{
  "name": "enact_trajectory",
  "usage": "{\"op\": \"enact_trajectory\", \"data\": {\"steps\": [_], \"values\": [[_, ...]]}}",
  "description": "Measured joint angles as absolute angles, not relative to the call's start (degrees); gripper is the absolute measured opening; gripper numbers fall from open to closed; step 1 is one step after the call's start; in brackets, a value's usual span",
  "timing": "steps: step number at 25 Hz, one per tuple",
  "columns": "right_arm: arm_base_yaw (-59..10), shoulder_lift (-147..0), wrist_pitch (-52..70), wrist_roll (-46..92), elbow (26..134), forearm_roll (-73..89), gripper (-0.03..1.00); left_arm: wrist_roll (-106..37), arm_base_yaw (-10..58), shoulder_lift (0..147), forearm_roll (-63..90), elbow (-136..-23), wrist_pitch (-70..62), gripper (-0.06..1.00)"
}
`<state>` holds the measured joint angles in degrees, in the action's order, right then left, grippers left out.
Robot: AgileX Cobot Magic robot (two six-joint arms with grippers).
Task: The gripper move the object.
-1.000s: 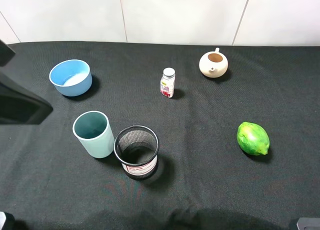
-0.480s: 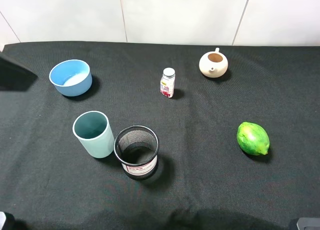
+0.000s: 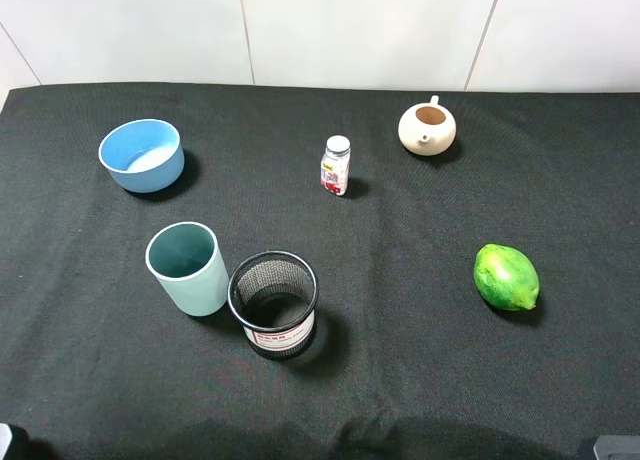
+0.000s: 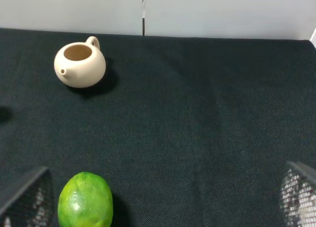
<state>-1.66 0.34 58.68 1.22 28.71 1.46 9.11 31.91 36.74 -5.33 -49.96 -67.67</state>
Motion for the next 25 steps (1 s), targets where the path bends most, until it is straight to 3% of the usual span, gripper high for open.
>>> {"op": "enact_trajectory", "data": {"steps": [15,25], "values": [[-1.7,0.3,58.7,1.2,28.7,1.5,0.69,-2.4,3.0,15.5,-1.4,-34.1,-65.3,0.99],[-1.7,0.3,58.7,1.2,28.7,1.5,0.69,-4.0,-6.8,6.2,-1.3,-29.7,-63.4,0.99]]}}
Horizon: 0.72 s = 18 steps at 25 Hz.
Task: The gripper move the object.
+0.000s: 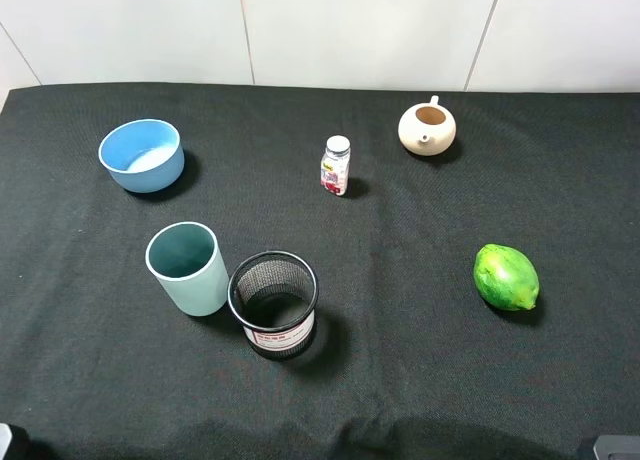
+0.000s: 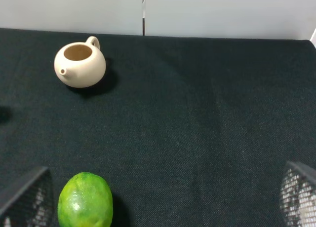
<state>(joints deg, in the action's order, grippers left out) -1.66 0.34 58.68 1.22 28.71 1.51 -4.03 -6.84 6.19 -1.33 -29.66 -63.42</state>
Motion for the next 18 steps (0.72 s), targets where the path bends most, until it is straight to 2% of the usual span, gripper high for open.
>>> {"op": "enact_trajectory", "data": {"steps": [13,18], "values": [[-1.7,0.3,58.7,1.2,28.7,1.5,0.69,-8.7,-7.1,-0.3,0.0,-28.1,-60.9,0.99],[-1.7,0.3,58.7,1.2,28.7,1.5,0.69,-8.9,-4.4,-0.4,0.6,-28.1,-60.9,0.99]]}}
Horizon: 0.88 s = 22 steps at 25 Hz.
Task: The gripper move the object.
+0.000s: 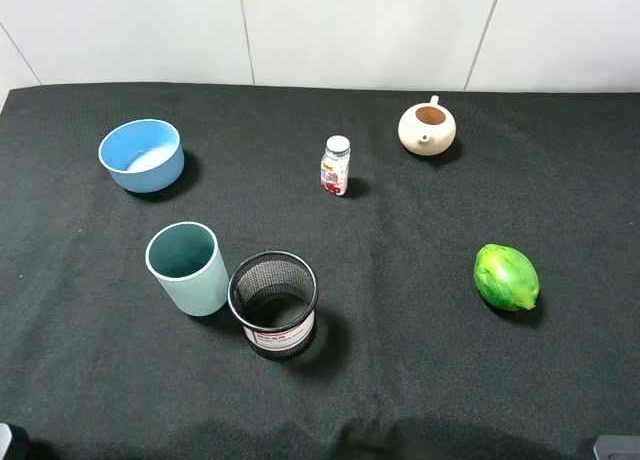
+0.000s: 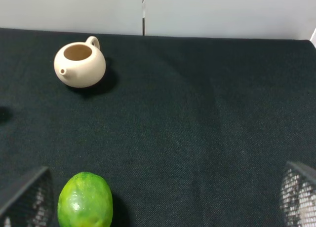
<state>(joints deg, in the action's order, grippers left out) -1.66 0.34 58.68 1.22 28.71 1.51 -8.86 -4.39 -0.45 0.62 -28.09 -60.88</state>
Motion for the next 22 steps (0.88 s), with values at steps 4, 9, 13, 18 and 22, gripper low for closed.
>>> {"op": "enact_trajectory", "data": {"steps": [4,9,13,18,22], "values": [[-1.7,0.3,58.7,1.2,28.7,1.5,0.69,-8.9,-3.4,-0.4,0.6,-28.1,-60.9,0.99],[-1.7,0.3,58.7,1.2,28.7,1.5,0.69,-8.9,-3.4,-0.4,0.6,-28.1,-60.9,0.99],[-1.7,0.3,58.7,1.2,28.7,1.5,0.69,-8.9,-3.4,-0.4,0.6,-28.1,-60.9,0.99],[-1.7,0.3,58.7,1.2,28.7,1.5,0.69,-8.9,-3.4,-0.4,0.6,-28.1,-60.9,0.99],[-1.7,0.3,58.7,1.2,28.7,1.5,0.69,-8.9,-3.4,-0.4,0.6,-28.1,-60.9,0.99]]}}
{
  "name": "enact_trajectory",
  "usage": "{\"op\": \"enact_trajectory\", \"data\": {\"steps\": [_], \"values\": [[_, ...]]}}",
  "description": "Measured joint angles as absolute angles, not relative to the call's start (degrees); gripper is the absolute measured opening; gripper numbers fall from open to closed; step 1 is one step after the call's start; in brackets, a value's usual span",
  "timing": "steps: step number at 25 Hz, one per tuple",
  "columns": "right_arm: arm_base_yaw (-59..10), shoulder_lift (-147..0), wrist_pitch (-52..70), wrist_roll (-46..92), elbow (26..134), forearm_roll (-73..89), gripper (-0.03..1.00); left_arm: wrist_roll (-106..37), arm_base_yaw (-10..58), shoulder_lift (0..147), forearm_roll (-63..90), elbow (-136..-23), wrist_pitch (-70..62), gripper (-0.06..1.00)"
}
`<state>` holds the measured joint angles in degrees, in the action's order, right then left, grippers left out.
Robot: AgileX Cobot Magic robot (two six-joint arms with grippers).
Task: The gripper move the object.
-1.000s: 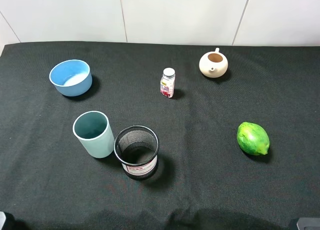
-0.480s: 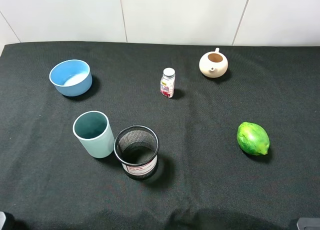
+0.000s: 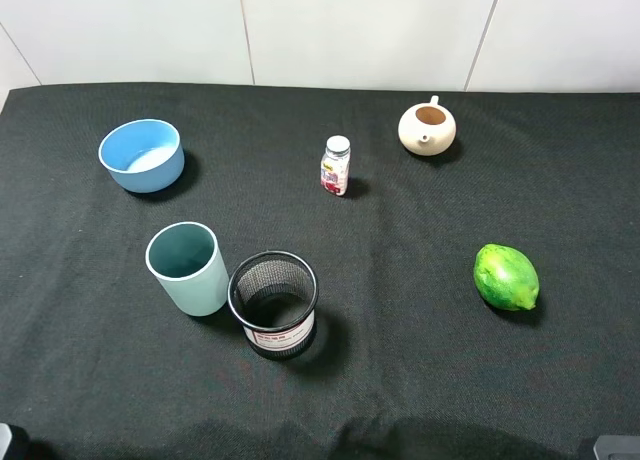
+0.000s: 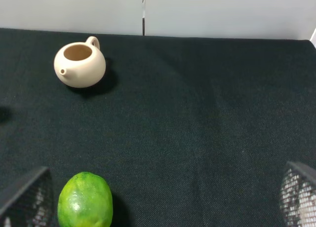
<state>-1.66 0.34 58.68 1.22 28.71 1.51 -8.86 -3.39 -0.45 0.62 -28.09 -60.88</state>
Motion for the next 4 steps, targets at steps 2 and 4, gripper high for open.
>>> {"op": "enact_trajectory", "data": {"steps": [2,4], "values": [[-1.7,0.3,58.7,1.2,28.7,1.5,0.69,-8.9,-3.4,-0.4,0.6,-28.1,-60.9,0.99],[-1.7,0.3,58.7,1.2,28.7,1.5,0.69,-8.9,-3.4,-0.4,0.6,-28.1,-60.9,0.99]]}}
